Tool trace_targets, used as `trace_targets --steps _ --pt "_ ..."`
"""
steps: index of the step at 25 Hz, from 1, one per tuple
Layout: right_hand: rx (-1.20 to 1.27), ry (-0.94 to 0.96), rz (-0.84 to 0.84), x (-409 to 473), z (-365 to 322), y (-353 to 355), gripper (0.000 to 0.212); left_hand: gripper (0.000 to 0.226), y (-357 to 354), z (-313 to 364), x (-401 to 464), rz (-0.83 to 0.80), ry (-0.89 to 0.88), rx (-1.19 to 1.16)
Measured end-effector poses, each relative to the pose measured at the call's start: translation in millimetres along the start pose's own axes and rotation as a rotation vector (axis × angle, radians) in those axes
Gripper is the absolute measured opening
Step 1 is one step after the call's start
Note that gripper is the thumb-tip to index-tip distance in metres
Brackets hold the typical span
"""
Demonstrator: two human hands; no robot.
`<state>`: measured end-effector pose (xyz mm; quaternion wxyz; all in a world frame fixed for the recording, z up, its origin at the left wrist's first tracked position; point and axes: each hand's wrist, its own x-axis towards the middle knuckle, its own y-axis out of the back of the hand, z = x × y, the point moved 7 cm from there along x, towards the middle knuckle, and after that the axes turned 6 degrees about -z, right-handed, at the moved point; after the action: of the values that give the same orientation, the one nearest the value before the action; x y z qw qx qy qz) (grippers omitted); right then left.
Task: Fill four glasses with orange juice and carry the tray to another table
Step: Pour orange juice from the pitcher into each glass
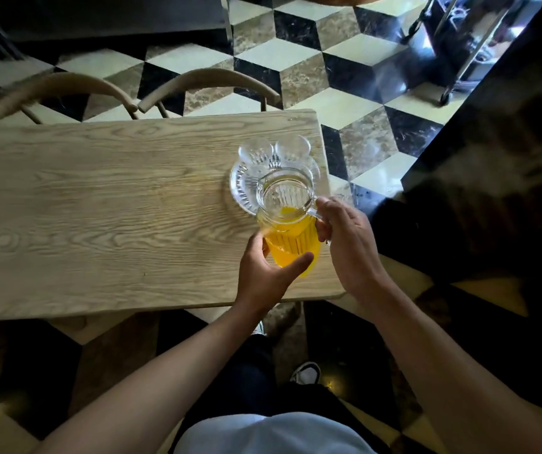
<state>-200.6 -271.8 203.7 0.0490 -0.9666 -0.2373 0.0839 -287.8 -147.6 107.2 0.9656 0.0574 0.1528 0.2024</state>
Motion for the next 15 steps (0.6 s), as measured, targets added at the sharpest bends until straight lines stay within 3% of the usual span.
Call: trace_targets --steps 6,15 --pt "-0.062 -0.038 0.088 31 8 52 0.025 0.080 -41 -3 35 -0.109 0.037 -0.037" --pt "-0.207 -0.085 0.151 85 20 91 0.051 0.064 -94 -22 102 -0.211 0.131 -0.127"
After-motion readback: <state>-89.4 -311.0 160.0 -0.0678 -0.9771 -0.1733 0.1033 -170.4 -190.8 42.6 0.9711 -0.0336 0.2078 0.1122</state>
